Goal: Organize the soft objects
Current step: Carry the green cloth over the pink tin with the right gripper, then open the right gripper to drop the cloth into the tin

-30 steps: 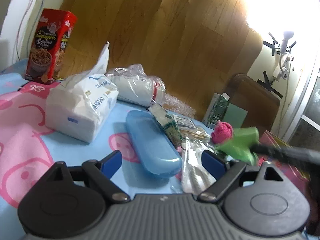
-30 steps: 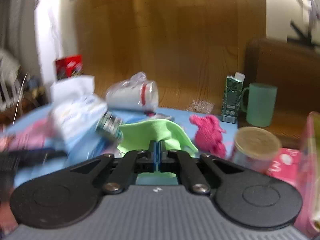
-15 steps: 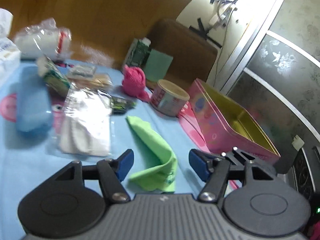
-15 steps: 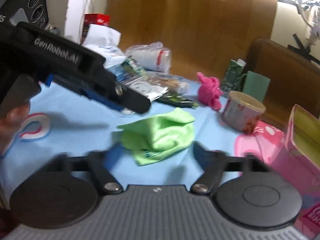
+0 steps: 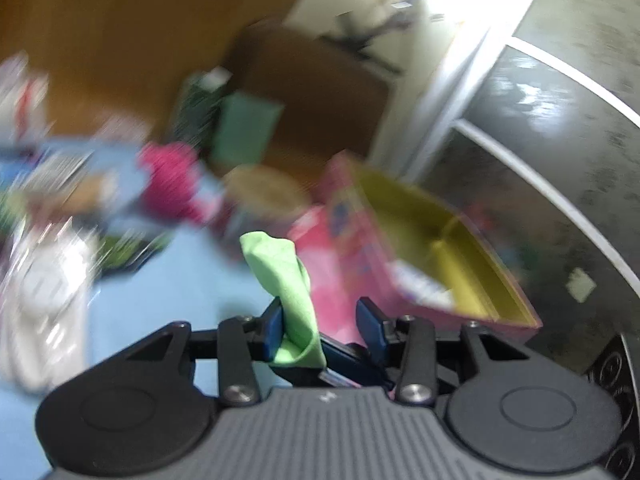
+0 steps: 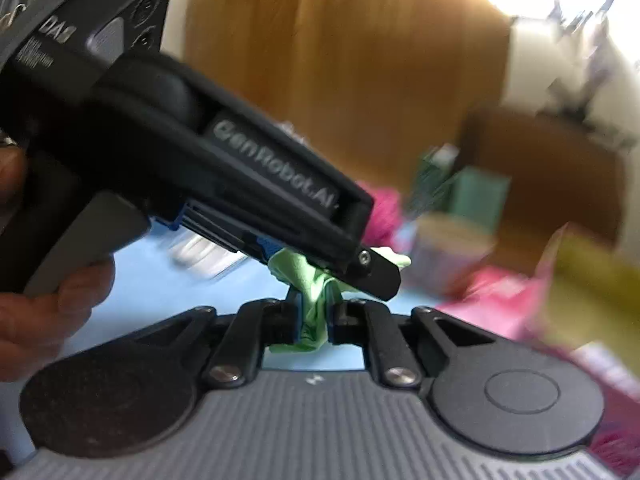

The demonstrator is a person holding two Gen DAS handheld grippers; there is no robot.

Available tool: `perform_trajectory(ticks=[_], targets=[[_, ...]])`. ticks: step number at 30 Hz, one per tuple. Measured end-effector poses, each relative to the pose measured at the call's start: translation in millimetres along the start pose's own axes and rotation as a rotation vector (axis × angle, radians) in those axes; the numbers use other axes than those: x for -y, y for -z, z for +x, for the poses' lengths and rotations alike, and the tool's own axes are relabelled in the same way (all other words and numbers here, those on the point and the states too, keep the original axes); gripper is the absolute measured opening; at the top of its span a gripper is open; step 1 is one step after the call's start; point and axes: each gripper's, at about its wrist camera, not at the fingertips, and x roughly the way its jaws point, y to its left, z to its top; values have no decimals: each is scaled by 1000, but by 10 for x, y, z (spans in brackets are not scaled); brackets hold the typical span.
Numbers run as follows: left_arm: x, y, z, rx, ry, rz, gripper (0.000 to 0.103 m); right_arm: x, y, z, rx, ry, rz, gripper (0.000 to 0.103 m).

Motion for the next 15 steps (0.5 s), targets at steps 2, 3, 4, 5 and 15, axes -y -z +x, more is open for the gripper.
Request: perform_trajectory(ticks=[2,3,4,5,15], targets=[[249,-144,86,22,36,57,41,109,-44,-120,59,77,-7,15],[356,-228,148,27,50,78,41,179,-63,-176,83,116,-5,14],[480,-291,212,33,68,102,41,245,-78,-228,101,154,-3,14],[578,-329,269,36,84,121,41,317,-87,-278,117,193,-2,14],[1244,-261,909,-10,144,221,69,1092,115,-458,31,476,157,17]])
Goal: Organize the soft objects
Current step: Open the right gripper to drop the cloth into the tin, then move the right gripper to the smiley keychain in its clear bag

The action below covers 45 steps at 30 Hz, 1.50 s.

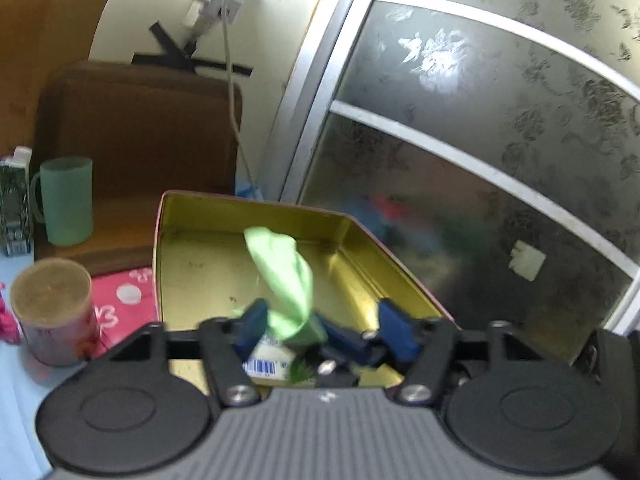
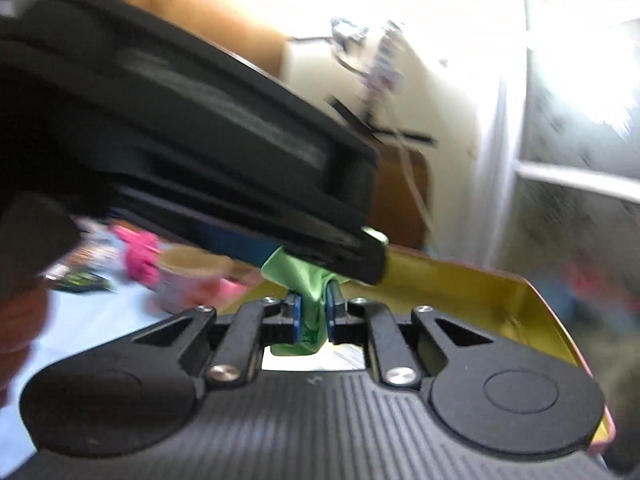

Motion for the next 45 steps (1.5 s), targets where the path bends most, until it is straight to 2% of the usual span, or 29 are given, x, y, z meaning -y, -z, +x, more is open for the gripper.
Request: perform_trajectory(ticks=[1,3,5,9,14,16,19,22,26,29,30,32,34,36,38,41,43,44,45], targets=[[1,21,9,0,-5,-2,72,43,40,-15,-28,37,13,22],[-32,75,-36,5,-22,1,80,187,82,50,-79,72,71,69],[-90,110,-141,24,-51,-3,85,303,117,-15,-71,89,164,80],[-303,216,-528,85,-111,-11,90,387,84,-77,-54,77,269,80],[-612,472,-1114,160,-228,-21,91,104,-21,-288,67,41,230,80],[-756,610,-1372,188,-289,-29,91,-54,-84,-319,106,-3,211,80],[-978,775,-1735,219,-375,-59,91,-359,-140,-283,116,-101,172,80],[-1243,955,-2086,246,-471,-114,91,-728,-165,-176,67,-213,120,80],[-1642,1178,-2488,283,-641,-195,91,-1224,-133,54,-74,-382,88,80],[-1989,1355,-2732,304,-726,-321,91,-1628,-119,137,-161,-500,34,82],[-2065,1400,-2775,314,-735,-358,91,-1754,-122,159,-172,-528,10,84],[-2183,1458,-2862,347,-702,-437,90,-1996,-134,175,-184,-565,-37,90],[-2211,1464,-2904,382,-699,-443,91,-2187,-170,209,-182,-581,-75,92],[-2223,1441,-2884,376,-691,-438,91,-2322,-205,274,-183,-562,-97,93],[-2208,1437,-2876,380,-685,-415,91,-2354,-233,400,-207,-547,-64,94],[-2142,1448,-2843,379,-684,-387,91,-2349,-206,676,-327,-545,36,94],[-2123,1442,-2812,377,-682,-377,91,-2337,-123,813,-402,-575,112,94],[-2118,1455,-2816,377,-681,-375,91,-2324,-105,795,-380,-579,130,82],[-2118,1453,-2813,376,-681,-376,91,-2321,-108,785,-381,-603,129,59]])
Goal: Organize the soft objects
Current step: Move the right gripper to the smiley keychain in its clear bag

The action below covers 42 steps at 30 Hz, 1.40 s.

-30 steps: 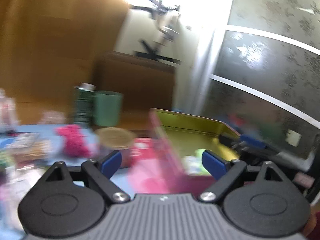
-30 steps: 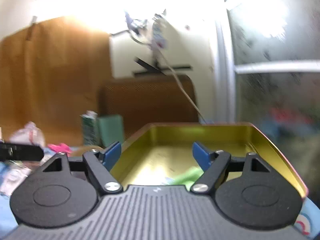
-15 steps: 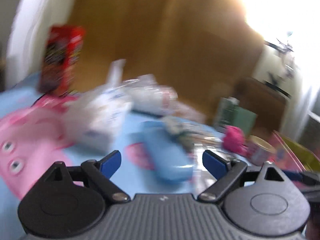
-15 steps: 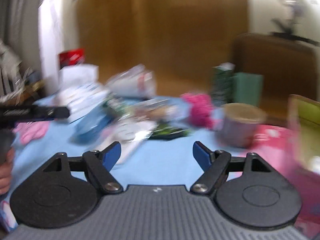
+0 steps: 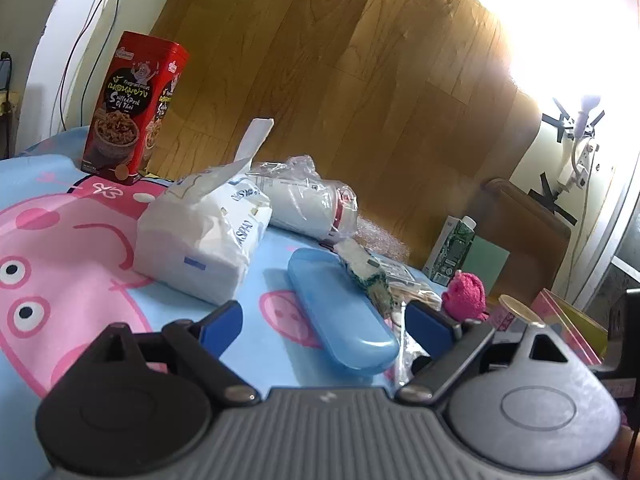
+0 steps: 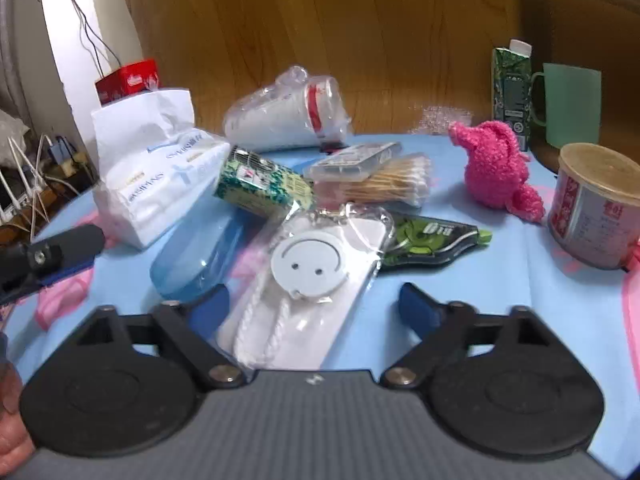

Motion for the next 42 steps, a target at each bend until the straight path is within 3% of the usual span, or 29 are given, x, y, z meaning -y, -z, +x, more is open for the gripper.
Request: perform_trajectory(ticks=[3,9,13,15,17,19,21,23,26,28,33,37,42], targets=[[-11,3,5,-5,0,-4,92,10,33,-116,17,-34,7,45],[10,0,27,-14,-12,13,92,212,157,-396,12,-77,56,41],[47,1,58,-35,-10,39,95,439,243,-565,-68,-206,45,40],[90,10,63,-44,-4,63,95,505,328,-689,-137,-309,-21,41],[158,29,65,-54,1,94,95,568,394,-852,-168,-347,-96,43],[247,43,66,-62,5,130,95,643,405,-1006,-151,-276,-161,51],[347,73,50,-69,27,145,95,723,382,-1117,-76,-71,-184,69],[413,86,67,-94,73,117,96,829,361,-1222,-2,80,-157,69],[533,116,119,-138,117,106,96,986,398,-1428,77,23,-24,71],[623,124,145,-151,139,120,96,944,500,-1512,98,-16,-5,76],[928,110,272,-187,231,175,98,668,791,-1605,72,-36,-68,91],[1210,163,421,-216,285,239,100,497,935,-1553,33,-46,-146,95],[1476,317,696,-299,338,261,101,292,960,-1337,-7,29,-223,96]])
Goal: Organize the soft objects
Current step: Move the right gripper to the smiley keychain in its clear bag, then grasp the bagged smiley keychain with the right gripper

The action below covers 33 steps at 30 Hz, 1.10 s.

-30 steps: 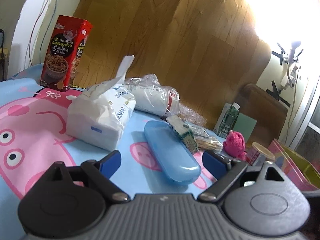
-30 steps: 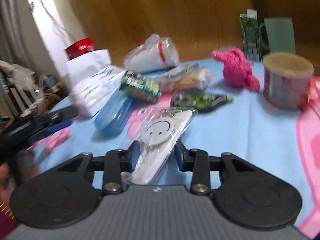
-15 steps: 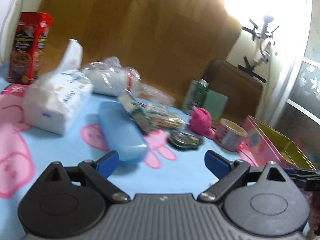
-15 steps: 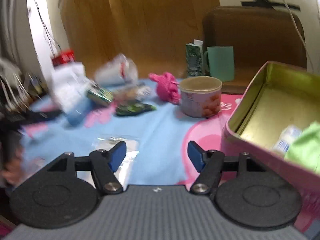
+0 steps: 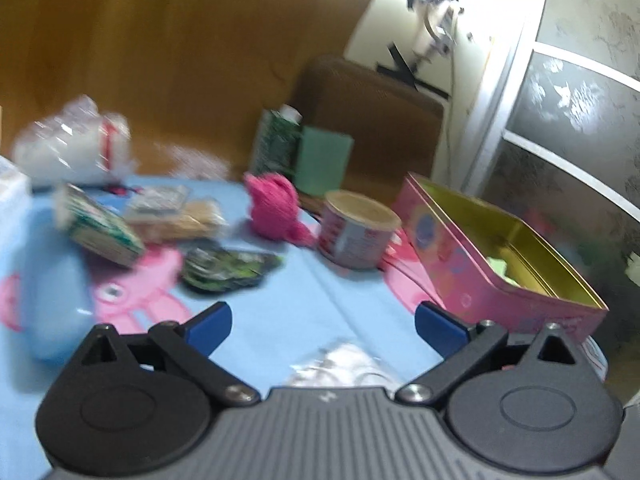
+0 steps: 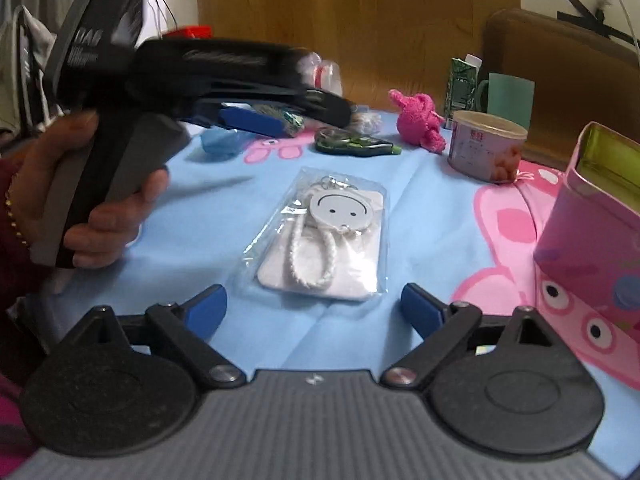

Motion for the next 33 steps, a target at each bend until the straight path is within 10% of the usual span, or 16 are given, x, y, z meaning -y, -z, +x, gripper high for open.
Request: perform_trajectory(ticks=[6,11,18,23,33], targets=[[172,153,212,-112,9,84,76,179,30,-32,11,62,20,95],[174,232,80,-140,103,25,77,545,118,-190,22,199,123,92],[122,144,-83,-84,84,-39,100,566,162,-336,34,136,123,93],[81,163,118,-145,89,-77,88,404,67,-146,10,136,32,92],[213,36,-6,-87,110,-84,77,345,-67,-106,78,154,79,50]])
